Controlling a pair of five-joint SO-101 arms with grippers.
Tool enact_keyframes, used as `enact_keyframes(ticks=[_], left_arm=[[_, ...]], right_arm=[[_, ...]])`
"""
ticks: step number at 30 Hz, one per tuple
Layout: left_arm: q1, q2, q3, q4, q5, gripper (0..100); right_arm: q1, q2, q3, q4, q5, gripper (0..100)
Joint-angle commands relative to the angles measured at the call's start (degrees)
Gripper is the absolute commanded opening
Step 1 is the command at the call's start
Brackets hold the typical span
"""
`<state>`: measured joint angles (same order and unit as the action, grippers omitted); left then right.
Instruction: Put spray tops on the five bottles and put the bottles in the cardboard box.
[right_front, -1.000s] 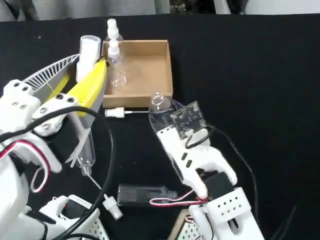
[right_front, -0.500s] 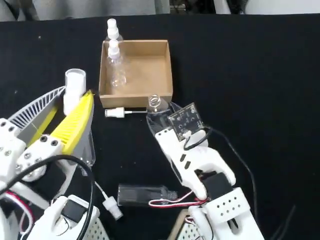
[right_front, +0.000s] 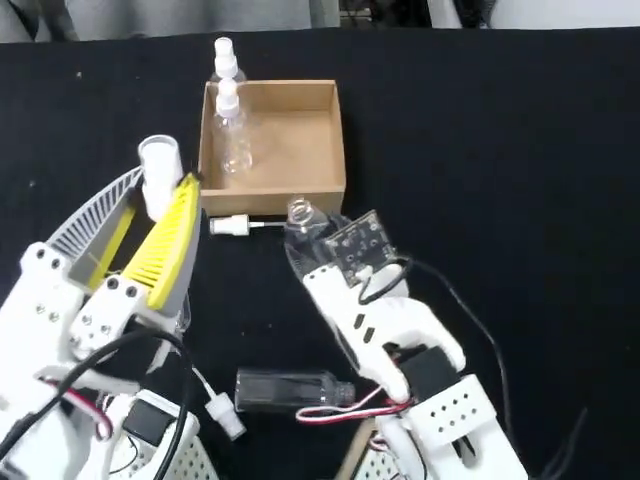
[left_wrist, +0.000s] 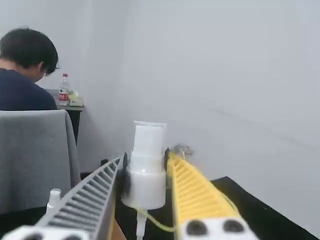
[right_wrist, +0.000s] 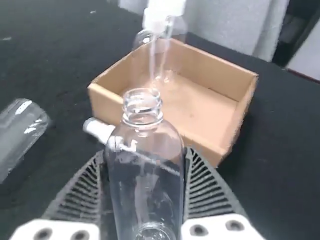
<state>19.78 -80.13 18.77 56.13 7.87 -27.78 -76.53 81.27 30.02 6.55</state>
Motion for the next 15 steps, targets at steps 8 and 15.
enact_keyframes(ticks=[8, 15], left_arm=[[-0.40, -9.76, 16.66, -18.46, 0.62, 3], [-0.48, -16.79, 26.33, -25.14, 0.70, 3]], right_arm=[[-6.68, -1.71, 4.62, -10.46, -0.09, 1.1], [-8.18, -1.71, 5.67, -12.48, -0.09, 1.1]])
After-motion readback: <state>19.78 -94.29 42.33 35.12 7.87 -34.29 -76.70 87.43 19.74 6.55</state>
